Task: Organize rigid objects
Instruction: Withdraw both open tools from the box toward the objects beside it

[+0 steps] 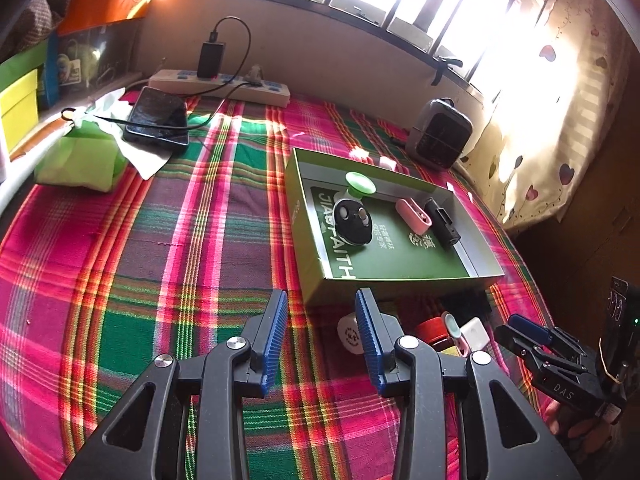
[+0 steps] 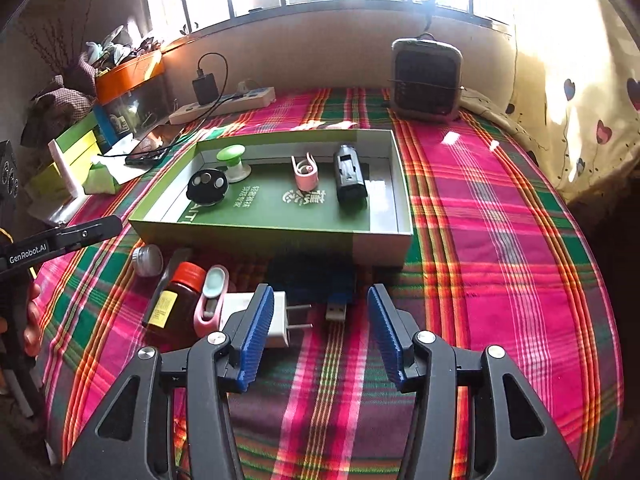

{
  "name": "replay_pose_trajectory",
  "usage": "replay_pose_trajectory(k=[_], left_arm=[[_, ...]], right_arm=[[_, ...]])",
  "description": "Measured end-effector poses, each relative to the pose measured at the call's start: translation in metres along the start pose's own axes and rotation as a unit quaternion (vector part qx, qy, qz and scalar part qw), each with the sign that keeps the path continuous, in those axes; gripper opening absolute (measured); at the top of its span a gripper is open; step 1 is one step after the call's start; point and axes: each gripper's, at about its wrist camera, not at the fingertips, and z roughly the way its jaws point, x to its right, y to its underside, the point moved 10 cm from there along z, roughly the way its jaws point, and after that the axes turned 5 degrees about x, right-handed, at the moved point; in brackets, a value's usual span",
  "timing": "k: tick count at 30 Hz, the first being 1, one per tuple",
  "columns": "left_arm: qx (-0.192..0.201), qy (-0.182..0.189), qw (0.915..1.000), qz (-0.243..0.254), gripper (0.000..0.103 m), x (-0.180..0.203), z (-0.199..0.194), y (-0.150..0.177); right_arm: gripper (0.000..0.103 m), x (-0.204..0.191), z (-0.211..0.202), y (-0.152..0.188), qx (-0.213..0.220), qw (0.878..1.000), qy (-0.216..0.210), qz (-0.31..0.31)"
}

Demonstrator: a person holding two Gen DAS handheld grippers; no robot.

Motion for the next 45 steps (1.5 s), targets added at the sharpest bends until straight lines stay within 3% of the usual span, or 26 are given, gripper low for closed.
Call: replay_pose_trajectory(k=[10, 20, 29, 45], left_arm=[[-0.009, 0.007, 0.9999, 0.003, 0.034, 0.007, 0.001, 0.011], [-0.012, 0.012, 0.9999, 0.0, 0.035, 0.006, 0.0, 0.014], [-0.015, 0.022, 0.9996, -0.002, 0.035, 0.007, -0.002, 0.013], [-0.034, 0.03, 0.9989, 0.015, 0.035, 0.019, 0.001, 0.021]], right_arm=[[0.051, -0.012, 0.008, 0.001, -0.005, 0.999, -0.004, 0.052], [0.053, -0.016, 0.027, -0.005, -0.022, 0.995, 0.034, 0.093], [0.054, -0.025, 0.028, 0.001, -0.04, 0.996, 0.036, 0.067], [0.054, -0.002, -0.005, 0.032, -0.037, 0.996, 0.076, 0.024]])
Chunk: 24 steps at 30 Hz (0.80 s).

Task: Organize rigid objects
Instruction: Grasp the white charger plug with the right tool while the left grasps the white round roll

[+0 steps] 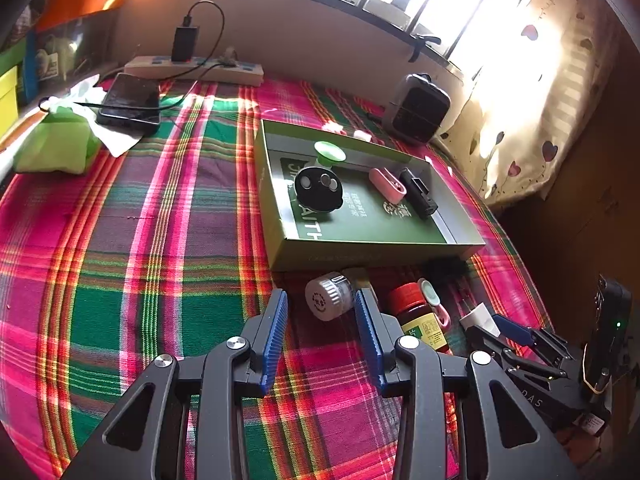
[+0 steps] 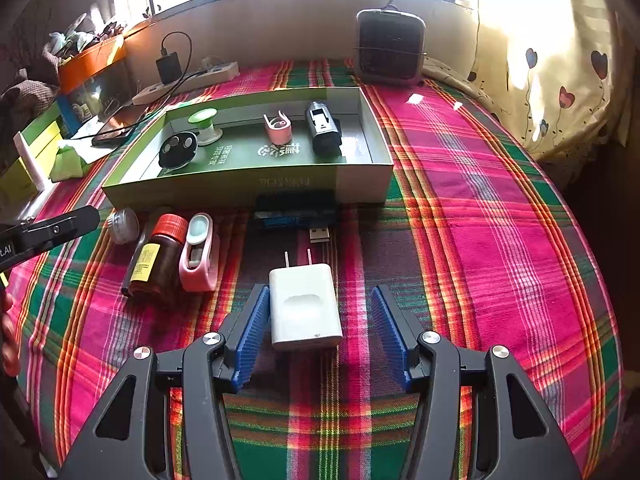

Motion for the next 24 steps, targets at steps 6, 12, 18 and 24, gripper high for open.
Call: replay_pose_trajectory(k=[6, 12, 18, 24], left_arm=[[-0.002, -0.002, 1.0, -0.002, 0.035, 0.002, 0.003, -0.001], [-0.007, -0.004, 1.0, 0.0, 0.038, 0.009, 0.008, -0.001], [-0.011, -0.015, 0.9998, 0.009, 0.039, 0.016, 0.017, -0.002], [-0.019, -0.047, 0.9986, 0.014, 0.039, 0.014, 0.026, 0.002]], right_arm=[[0.054, 0.006, 0.001, 0.004, 0.003, 1.0, -0.004, -0.008], [0.054, 0.01, 0.002, 0.003, 0.003, 1.0, -0.012, -0.012], [0.035, 0.025, 0.002, 0.001, 0.006, 1.0, -0.013, -0.005], [0.035, 0.039, 0.002, -0.001, 0.007, 1.0, -0.022, 0.001]])
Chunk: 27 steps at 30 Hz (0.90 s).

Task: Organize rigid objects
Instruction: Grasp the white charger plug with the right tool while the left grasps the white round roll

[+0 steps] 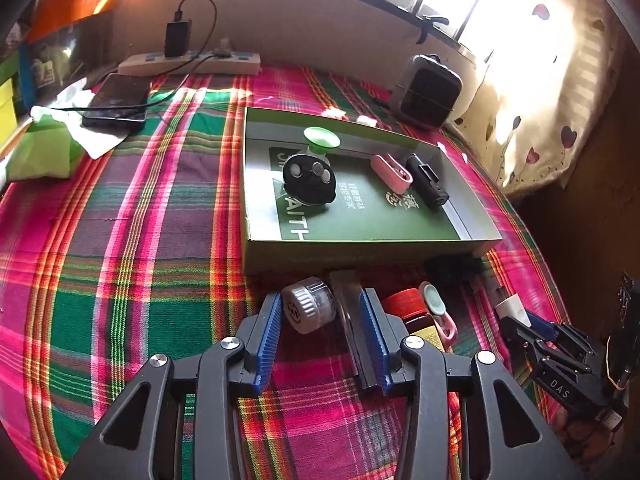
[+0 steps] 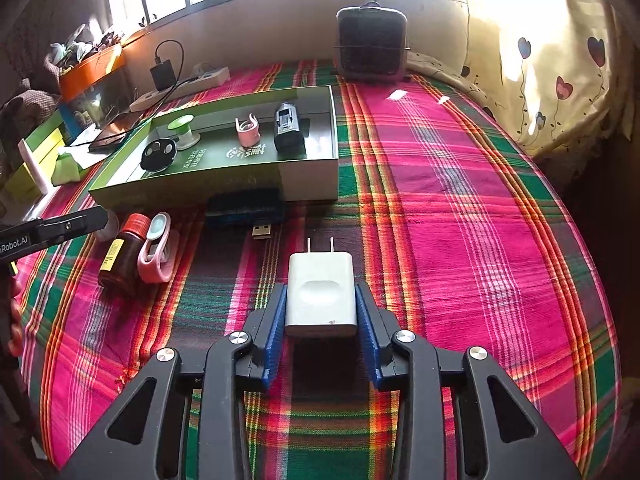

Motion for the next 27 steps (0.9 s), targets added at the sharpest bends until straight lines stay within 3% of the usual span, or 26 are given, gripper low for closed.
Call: replay_pose_trajectory(k=[20, 27], left_arm=[[0.012, -0.077, 0.9969, -0.008, 0.039, -0.016, 0.006, 0.0], [0.022, -0.086, 0.996, -0.005, 0.036, -0.017, 0.007, -0.001]], right_arm=[[0.035, 0.025, 0.001, -0.003, 0.0, 1.0, -0.017, 0.004], [0.035, 0.025, 0.002, -0.004, 0.0, 1.0, -0.022, 0.005]])
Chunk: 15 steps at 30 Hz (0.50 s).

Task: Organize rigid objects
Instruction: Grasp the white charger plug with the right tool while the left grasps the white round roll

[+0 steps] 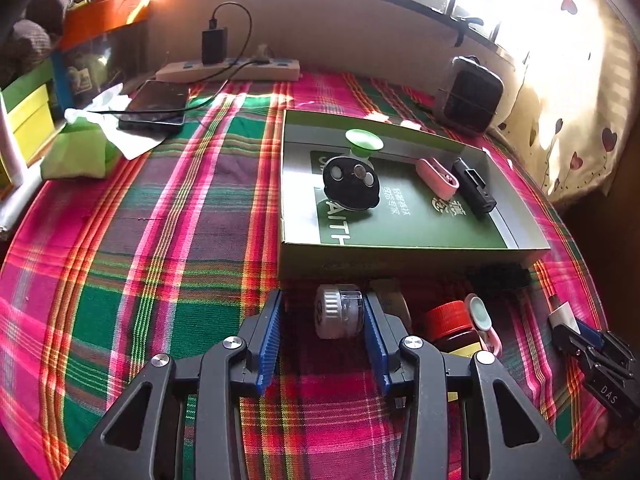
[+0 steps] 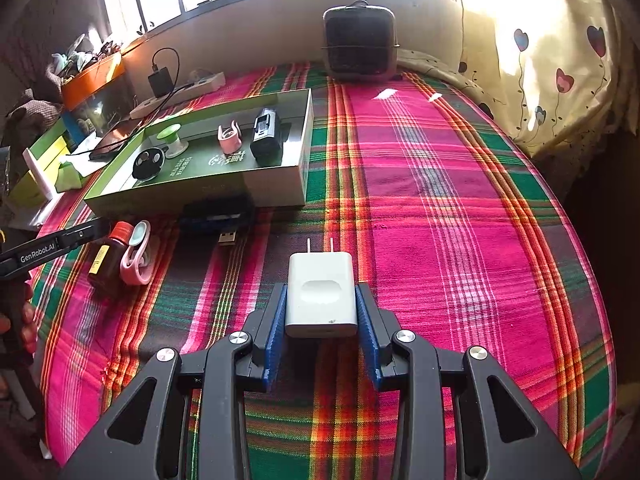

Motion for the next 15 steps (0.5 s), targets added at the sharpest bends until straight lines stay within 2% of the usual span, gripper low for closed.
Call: replay_pose_trajectory(k=[8, 10, 15], left_arm=[[0.005, -0.008, 1.0, -0.003, 0.026, -0.0041, 0.0009, -0.0013], [0.006, -0.009, 0.9999, -0.003, 0.021, -0.0054, 0.0006, -0.001], [0.009, -0.007, 0.9999, -0.007, 0.018, -0.0079, -0.0003, -0.0003]], right_arm=[[0.035, 0.0001, -0.0001, 0.0, 0.0, 1.0, -0.002, 0.002], [0.035, 0.0, 0.0, 0.0, 0.0, 1.0, -0.002, 0.002], [0.035, 0.0001, 0.0, 0.0002, 0.0, 1.0, 0.0, 0.0]])
